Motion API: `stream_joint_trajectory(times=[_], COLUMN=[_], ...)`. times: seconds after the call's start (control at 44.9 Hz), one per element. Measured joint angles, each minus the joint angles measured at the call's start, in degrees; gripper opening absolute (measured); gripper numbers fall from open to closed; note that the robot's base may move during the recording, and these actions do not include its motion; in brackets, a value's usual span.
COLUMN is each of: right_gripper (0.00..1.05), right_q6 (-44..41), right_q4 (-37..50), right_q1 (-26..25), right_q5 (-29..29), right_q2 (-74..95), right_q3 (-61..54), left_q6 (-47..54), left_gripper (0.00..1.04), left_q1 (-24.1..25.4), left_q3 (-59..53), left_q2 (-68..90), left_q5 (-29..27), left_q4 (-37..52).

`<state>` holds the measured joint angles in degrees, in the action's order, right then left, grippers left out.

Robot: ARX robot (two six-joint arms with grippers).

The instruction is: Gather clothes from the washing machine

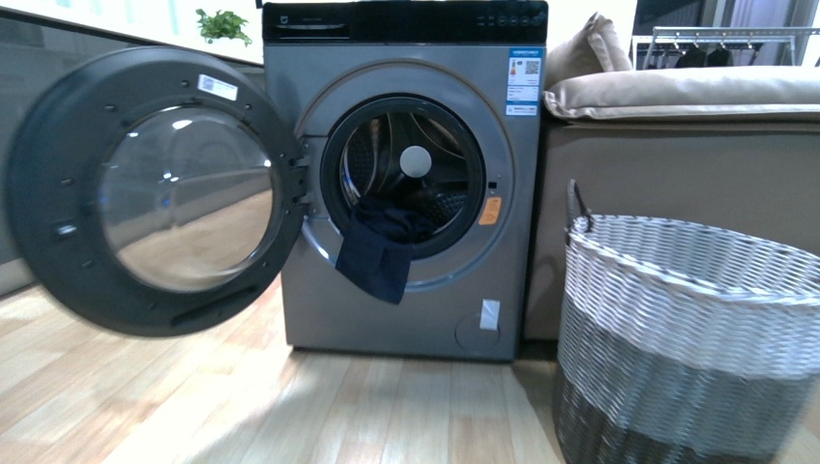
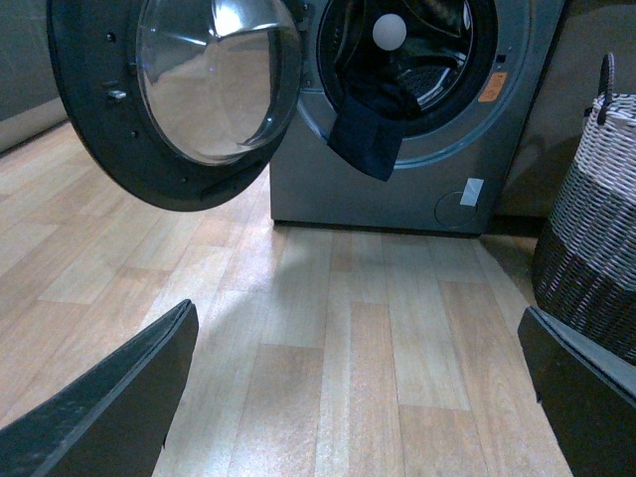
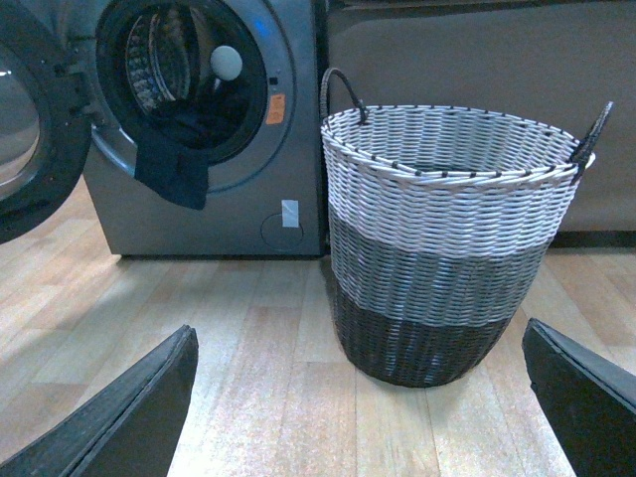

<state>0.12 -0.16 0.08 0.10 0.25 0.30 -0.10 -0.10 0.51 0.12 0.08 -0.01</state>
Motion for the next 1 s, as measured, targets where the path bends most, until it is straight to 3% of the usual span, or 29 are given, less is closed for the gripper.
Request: stream_joint_trajectory(times=[1.002], right_gripper=[0.97], right_q6=[0.0], right_q4=[0.0], right_q1=[0.0], right_q5=[-0.2], right_q2=[0.0], right_q3=[0.0], left_q6=[0.0], left_gripper=[0.98], left_q1=[0.0], left_q3=[0.0], left_q2=[0.0], left_q5=[-0.1], left_q4=[0.0])
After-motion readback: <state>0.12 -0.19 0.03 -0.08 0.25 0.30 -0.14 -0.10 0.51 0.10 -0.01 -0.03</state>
